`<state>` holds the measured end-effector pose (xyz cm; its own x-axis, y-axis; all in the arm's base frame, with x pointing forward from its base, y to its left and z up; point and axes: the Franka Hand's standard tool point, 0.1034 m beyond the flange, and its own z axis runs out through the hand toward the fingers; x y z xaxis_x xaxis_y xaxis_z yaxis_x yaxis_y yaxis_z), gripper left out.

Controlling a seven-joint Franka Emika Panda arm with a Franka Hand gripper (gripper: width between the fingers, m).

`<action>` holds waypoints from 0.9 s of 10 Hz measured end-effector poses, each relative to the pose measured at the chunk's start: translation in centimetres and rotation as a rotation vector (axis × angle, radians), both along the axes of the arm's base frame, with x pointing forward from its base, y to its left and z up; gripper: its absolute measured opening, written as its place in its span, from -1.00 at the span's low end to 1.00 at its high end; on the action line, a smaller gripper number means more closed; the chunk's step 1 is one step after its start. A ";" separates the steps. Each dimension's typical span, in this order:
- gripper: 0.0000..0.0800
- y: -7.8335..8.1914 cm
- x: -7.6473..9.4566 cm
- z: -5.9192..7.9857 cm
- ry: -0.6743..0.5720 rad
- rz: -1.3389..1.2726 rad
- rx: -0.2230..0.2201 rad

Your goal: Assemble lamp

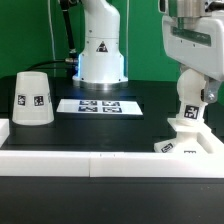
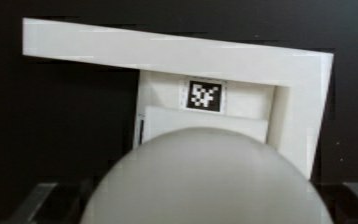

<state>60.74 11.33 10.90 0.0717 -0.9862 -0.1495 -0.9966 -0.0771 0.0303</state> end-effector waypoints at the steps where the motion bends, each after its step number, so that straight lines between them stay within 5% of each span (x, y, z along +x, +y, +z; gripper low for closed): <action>1: 0.45 0.1 0.1 0.0 0.005 -0.059 -0.002; 5: 0.45 -0.5 0.7 0.2 0.029 -0.520 0.075; 9: 0.58 -0.4 0.9 0.1 0.023 -0.525 0.094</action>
Offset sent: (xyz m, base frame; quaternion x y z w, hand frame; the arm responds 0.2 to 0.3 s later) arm -0.0015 -0.0109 0.0041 0.0165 -0.0317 0.3337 0.9420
